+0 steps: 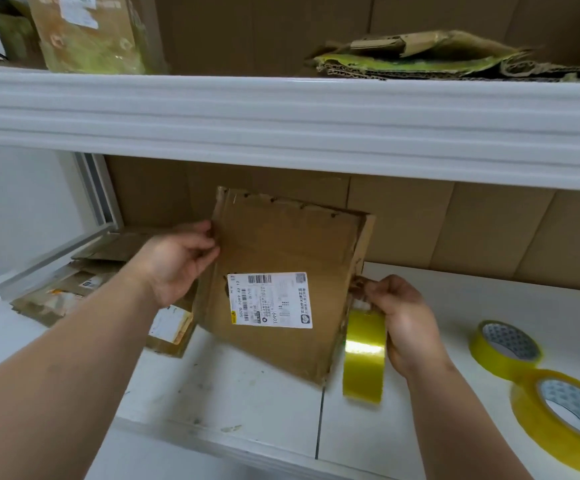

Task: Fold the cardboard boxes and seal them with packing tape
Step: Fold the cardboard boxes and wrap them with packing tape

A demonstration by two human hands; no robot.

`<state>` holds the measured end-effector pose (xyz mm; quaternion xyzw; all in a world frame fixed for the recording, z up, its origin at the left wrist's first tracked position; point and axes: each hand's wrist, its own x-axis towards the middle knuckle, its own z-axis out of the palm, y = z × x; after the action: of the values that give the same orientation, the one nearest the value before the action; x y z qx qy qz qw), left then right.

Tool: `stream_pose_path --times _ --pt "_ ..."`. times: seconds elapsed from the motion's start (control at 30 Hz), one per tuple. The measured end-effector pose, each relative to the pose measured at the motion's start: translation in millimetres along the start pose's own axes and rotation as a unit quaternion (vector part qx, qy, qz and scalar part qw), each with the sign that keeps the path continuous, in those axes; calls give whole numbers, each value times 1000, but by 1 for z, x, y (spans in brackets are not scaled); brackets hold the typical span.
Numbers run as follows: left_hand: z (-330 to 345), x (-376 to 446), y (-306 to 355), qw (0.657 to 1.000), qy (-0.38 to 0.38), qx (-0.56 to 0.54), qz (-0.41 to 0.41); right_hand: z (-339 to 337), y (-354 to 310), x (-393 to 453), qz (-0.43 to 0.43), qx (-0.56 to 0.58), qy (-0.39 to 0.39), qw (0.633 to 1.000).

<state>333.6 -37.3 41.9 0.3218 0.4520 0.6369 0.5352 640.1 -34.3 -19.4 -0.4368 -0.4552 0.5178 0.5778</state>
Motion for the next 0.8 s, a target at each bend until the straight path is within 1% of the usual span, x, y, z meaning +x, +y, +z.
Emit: stream_pose_path --times 0.1,0.23,0.3,0.37,0.5,0.6,0.7,0.77,0.8 --pt "15 9 -15 995 4 99 25 -4 7 6 -5 -39 4 999" --pt "20 27 -23 985 -22 168 28 -9 13 18 10 -51 -7 999" --pt "21 37 -26 974 -19 221 39 -11 11 24 18 -28 -23 999" --pt "20 41 -28 962 -5 265 60 -14 6 27 38 18 -56 998" --pt "18 45 -31 952 -11 290 97 -18 7 32 49 55 -63 995" --pt "21 43 -41 911 60 389 123 -17 11 29 45 68 -76 994" --pt "25 32 -54 917 77 381 87 -16 13 26 38 83 -90 992" --pt "23 26 -58 909 84 397 90 -16 14 24 30 102 -98 989" --pt "24 22 -57 913 74 388 97 -16 14 23 26 113 -103 988"
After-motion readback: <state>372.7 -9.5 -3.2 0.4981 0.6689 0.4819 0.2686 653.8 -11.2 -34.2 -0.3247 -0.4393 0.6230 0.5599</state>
